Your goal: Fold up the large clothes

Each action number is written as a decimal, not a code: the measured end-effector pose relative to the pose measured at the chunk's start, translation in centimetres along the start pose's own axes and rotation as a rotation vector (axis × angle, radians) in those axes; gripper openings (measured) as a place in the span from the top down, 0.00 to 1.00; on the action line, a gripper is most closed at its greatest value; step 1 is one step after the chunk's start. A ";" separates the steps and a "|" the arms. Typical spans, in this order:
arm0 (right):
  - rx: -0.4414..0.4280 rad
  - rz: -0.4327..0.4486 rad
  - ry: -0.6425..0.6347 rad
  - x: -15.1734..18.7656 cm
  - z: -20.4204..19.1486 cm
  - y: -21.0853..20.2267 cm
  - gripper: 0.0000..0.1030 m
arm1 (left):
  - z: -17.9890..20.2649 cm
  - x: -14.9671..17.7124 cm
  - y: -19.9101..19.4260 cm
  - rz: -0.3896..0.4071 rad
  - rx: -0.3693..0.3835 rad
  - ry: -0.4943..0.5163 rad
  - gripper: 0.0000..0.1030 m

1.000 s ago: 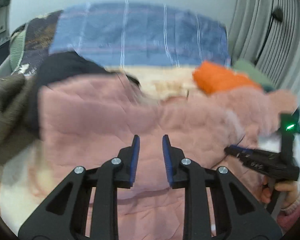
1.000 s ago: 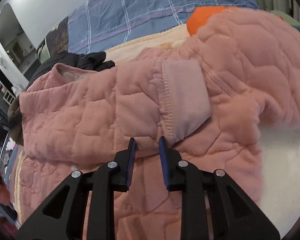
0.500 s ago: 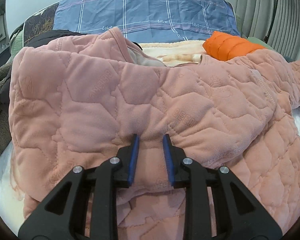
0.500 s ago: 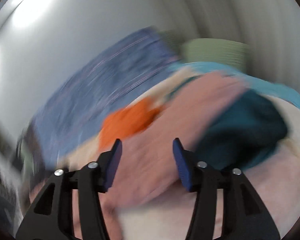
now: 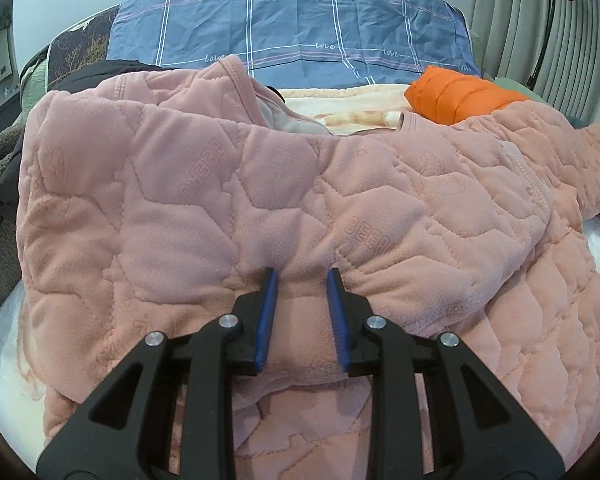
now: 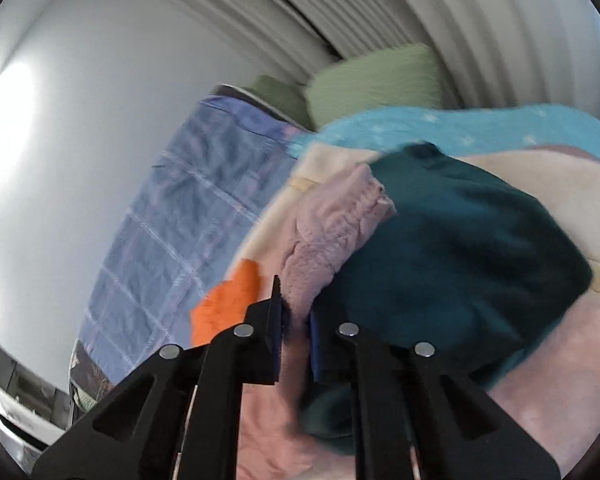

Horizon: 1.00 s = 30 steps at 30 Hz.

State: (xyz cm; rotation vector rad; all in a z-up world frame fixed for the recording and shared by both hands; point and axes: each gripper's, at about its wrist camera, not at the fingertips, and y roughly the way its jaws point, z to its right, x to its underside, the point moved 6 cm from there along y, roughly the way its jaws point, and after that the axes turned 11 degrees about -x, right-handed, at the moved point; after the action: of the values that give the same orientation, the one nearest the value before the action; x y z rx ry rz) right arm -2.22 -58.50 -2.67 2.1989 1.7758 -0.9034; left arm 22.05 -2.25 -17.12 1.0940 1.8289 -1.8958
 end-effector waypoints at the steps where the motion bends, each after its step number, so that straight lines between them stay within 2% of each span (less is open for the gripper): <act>1: -0.048 -0.008 -0.047 0.9 -2.6 0.1 0.91 | -0.1 0.0 0.0 -0.001 0.005 -0.005 0.74; 2: -0.082 -0.025 -0.076 1.6 -4.1 0.1 0.91 | -0.1 0.0 0.0 -0.001 0.007 -0.008 0.74; 6: -0.301 -0.153 -0.234 8.8 -14.1 1.1 0.91 | -0.3 -0.1 -0.1 -0.002 0.018 -0.015 0.74; 8: -0.433 -0.265 -0.320 15.1 -19.4 2.0 0.91 | -0.6 -0.2 -0.2 -0.004 0.039 -0.031 0.72; 9: -0.471 -0.303 -0.347 17.3 -21.0 2.3 0.91 | -0.7 -0.2 -0.3 -0.005 0.053 -0.040 0.72; 10: -0.520 -0.358 -0.383 20.6 -22.8 2.8 0.91 | -1.0 -0.3 -0.4 -0.006 0.079 -0.059 0.69; 12: -0.568 -0.450 -0.430 25.9 -24.8 3.8 0.91 | -1.6 -0.5 -1.2 -0.002 0.143 -0.107 0.52; 13: -0.579 -0.512 -0.454 29.0 -25.3 4.6 0.91 | -2.1 -0.8 -2.1 0.004 0.196 -0.157 0.28; 14: -0.575 -0.564 -0.477 31.7 -25.3 5.2 0.91 | -2.6 -1.2 -3.0 0.015 0.220 -0.196 0.15; 18: -0.487 -0.731 -0.561 40.2 -23.0 8.1 0.90 | -4.2 -2.8 -6.2 0.070 0.366 -0.282 0.14; 22: -0.449 -0.831 -0.565 45.2 -21.1 8.4 0.89 | -4.6 -3.9 -6.2 0.036 0.477 -0.349 0.12; 25: -0.452 -0.826 -0.604 45.5 -20.9 8.4 0.87 | -3.0 -4.4 -4.6 -0.045 0.525 -0.364 0.12; 28: -0.456 -0.839 -0.655 46.0 -21.1 7.9 0.82 | -0.9 -4.9 -3.8 -0.087 0.561 -0.348 0.11; 30: -0.452 -0.853 -0.691 46.2 -21.1 7.4 0.73 | 0.5 -5.5 -3.0 -0.118 0.553 -0.342 0.11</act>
State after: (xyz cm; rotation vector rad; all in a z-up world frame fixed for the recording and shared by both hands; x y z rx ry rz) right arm 16.81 -11.96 -12.94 0.6764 2.1940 -1.0609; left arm 23.61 -3.87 -11.22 0.7412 1.2384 -2.5589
